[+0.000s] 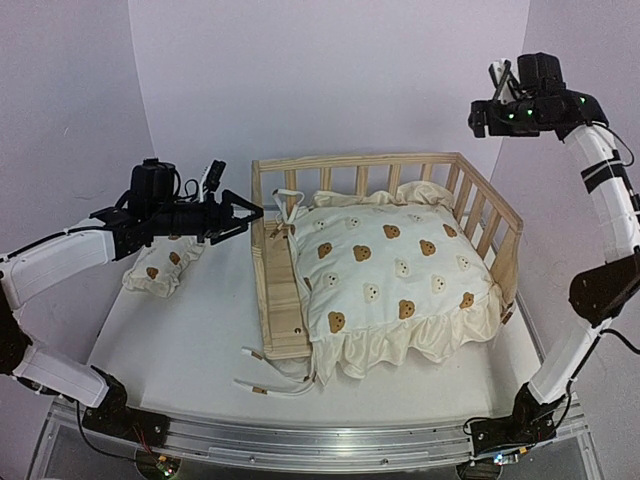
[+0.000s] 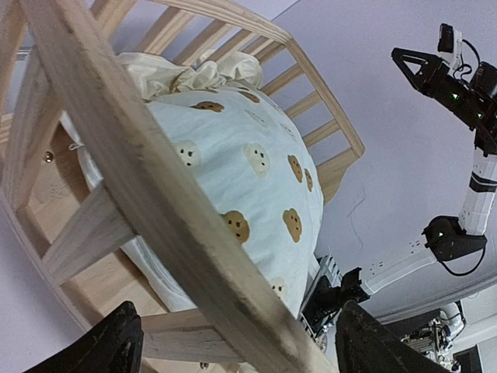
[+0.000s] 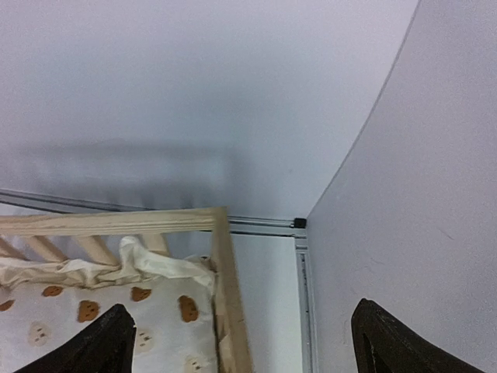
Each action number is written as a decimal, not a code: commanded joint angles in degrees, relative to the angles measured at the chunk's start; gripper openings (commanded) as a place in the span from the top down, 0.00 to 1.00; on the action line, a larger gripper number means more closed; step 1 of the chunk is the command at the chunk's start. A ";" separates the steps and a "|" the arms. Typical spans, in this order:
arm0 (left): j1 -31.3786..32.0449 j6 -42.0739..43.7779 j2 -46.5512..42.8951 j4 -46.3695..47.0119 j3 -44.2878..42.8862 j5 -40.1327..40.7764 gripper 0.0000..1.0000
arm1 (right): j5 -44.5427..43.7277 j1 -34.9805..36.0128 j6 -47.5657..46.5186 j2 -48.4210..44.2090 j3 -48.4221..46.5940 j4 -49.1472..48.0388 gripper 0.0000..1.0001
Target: Set up the pet bed
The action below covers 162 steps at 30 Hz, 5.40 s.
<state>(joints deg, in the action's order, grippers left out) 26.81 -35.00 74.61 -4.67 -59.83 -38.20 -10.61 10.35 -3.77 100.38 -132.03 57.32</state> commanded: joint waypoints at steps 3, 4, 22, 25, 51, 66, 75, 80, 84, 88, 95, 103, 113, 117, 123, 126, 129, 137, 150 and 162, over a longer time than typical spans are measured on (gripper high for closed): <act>5.35 -1.27 -0.56 4.41 -0.55 2.19 0.24 | 7.96 13.06 7.20 -7.91 16.89 -1.57 0.02; 6.39 -1.49 -0.52 4.43 -0.63 2.72 0.28 | 8.74 15.33 8.64 -9.10 20.40 -3.75 0.02; 32.76 -3.65 -0.50 10.69 0.75 16.75 0.45 | 34.11 29.75 16.29 -5.74 41.24 -31.72 0.17; 30.64 -0.17 -5.56 5.73 1.56 21.24 0.27 | 32.99 29.78 14.76 -5.97 43.41 -32.62 0.20; -3.87 -3.37 6.39 17.53 8.98 -0.58 0.43 | 25.65 32.51 34.49 1.91 53.68 -56.44 0.68; -4.95 -1.24 13.82 19.23 3.92 -1.93 0.50 | 20.13 35.45 43.39 1.26 52.49 -59.41 0.69; -5.41 3.16 23.51 22.31 -5.07 -8.84 0.44 | 18.82 35.68 43.81 3.11 51.79 -60.23 0.70; -5.58 16.46 29.90 22.51 -10.17 -16.87 0.31 | 16.15 35.61 40.81 -0.71 52.57 -56.49 0.69; -5.77 24.66 32.66 22.88 -11.66 -18.17 0.30 | 10.96 35.48 38.28 -5.69 52.78 -48.89 0.64; -5.98 31.57 34.44 22.90 -13.19 -23.57 0.27 | 12.25 34.80 36.42 -6.91 51.22 -42.80 0.56; -5.25 40.69 37.70 22.95 -16.37 -25.82 0.24 | 13.13 34.73 33.37 -8.19 52.36 -42.12 0.51; -2.97 41.72 43.85 23.12 -23.70 -27.75 0.25 | 14.76 34.73 32.93 -8.24 53.11 -42.10 0.51; -2.08 45.11 50.80 23.29 -29.38 -31.04 0.26 | 15.97 34.73 33.47 -7.74 52.20 -42.07 0.52; -1.70 45.74 52.09 23.30 -29.96 -31.53 0.31 | 15.58 34.75 33.72 -8.14 52.03 -42.08 0.52; -1.58 46.00 52.15 23.30 -30.34 -30.50 0.60 | 16.13 34.74 34.21 -9.15 52.59 -42.03 0.53; -1.49 46.47 50.69 23.39 -29.23 -30.24 0.78 | 17.22 34.77 33.89 -9.40 52.88 -42.03 0.54; -1.50 46.72 48.48 23.47 -27.29 -31.13 0.90 | 17.98 34.75 32.94 -9.54 53.14 -41.86 0.53; -2.07 47.12 37.20 23.56 -15.90 -27.87 1.00 | 17.74 34.75 30.93 -10.62 54.31 -41.78 0.53; -3.77 36.65 32.98 22.69 -11.57 -28.57 1.00 | 31.88 34.73 8.70 -4.41 53.07 -47.59 0.37; -3.72 33.78 37.03 22.52 -12.46 -32.16 1.00 | 41.20 31.14 -1.55 8.92 44.96 -52.01 0.62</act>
<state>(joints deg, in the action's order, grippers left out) 22.76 -0.60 111.81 16.99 -71.26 -66.04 25.89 42.57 -0.69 108.86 -84.38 10.98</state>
